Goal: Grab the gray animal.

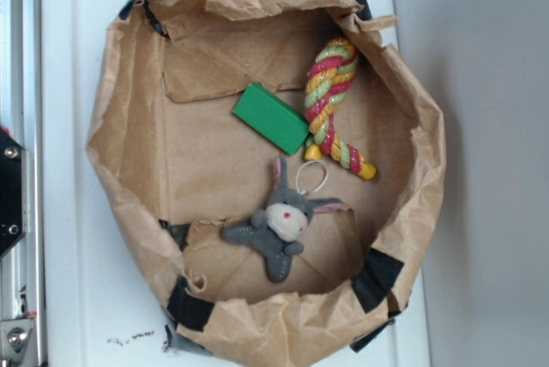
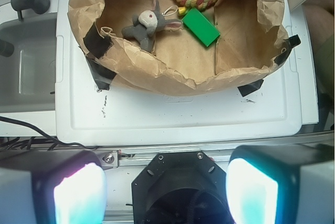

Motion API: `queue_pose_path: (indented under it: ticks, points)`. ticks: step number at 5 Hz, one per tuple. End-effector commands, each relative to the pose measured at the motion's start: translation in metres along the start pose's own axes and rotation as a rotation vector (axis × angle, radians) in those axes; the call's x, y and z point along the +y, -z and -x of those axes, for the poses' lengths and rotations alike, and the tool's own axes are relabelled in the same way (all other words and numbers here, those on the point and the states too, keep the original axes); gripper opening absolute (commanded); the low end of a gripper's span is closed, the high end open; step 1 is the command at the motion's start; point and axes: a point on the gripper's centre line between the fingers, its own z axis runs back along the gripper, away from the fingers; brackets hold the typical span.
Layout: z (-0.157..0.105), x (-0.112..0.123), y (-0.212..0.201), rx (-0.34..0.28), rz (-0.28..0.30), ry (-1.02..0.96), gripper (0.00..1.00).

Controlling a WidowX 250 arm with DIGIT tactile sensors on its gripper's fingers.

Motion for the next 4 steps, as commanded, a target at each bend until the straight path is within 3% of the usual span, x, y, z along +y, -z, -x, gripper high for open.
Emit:
queue_pose_path:
  ticks: [1,2,3,4]
  points:
    - [0.000,0.000,0.000,0.000,0.000,0.000,1.00]
    - [-0.017,-0.033,0.013,-0.011,-0.036,-0.171,1.00]
    - [-0.051,-0.050,0.030,-0.008,-0.066,-0.390,1.00]
    - [-0.077,-0.048,0.039,-0.029,-0.083,-0.607,1.00]
